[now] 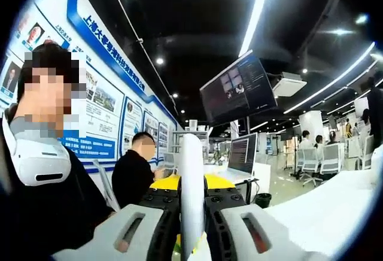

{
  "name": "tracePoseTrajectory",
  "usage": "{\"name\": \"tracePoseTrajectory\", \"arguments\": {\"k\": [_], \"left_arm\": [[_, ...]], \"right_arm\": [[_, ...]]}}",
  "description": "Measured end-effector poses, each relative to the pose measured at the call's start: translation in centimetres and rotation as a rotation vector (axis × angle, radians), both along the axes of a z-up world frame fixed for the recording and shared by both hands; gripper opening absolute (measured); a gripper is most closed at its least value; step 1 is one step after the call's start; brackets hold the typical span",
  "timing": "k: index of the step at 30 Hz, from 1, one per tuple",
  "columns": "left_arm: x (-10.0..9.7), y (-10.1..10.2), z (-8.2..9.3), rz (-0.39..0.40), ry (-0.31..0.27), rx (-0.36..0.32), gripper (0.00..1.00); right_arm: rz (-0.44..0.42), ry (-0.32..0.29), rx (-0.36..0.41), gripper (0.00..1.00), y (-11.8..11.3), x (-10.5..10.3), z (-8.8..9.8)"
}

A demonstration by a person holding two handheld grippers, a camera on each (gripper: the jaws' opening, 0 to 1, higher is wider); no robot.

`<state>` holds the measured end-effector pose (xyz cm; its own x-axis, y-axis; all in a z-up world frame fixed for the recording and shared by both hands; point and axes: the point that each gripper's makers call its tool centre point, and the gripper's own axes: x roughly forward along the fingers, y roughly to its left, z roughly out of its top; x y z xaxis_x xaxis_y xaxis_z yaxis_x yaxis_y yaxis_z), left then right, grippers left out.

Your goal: Organize the stack of printing papers by aligning and flattening the scattered papers on the table

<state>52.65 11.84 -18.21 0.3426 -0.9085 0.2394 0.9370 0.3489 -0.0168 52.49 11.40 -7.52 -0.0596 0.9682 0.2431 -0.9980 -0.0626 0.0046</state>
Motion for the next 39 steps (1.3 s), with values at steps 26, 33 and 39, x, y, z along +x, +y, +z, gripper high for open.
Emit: {"name": "tracePoseTrajectory", "arguments": {"k": [26, 33, 39], "left_arm": [[-0.7, 1.2, 0.4, -0.051, 0.088, -0.054, 0.05], [-0.6, 1.0, -0.6, -0.041, 0.097, -0.011, 0.05], [-0.8, 1.1, -0.7, -0.052, 0.111, -0.012, 0.05]], "right_arm": [[-0.114, -0.015, 0.019, 0.21, -1.5, 2.2, 0.2], [-0.128, -0.014, 0.025, 0.21, -2.2, 2.6, 0.2], [-0.143, -0.011, 0.032, 0.21, -2.8, 2.9, 0.2]]}}
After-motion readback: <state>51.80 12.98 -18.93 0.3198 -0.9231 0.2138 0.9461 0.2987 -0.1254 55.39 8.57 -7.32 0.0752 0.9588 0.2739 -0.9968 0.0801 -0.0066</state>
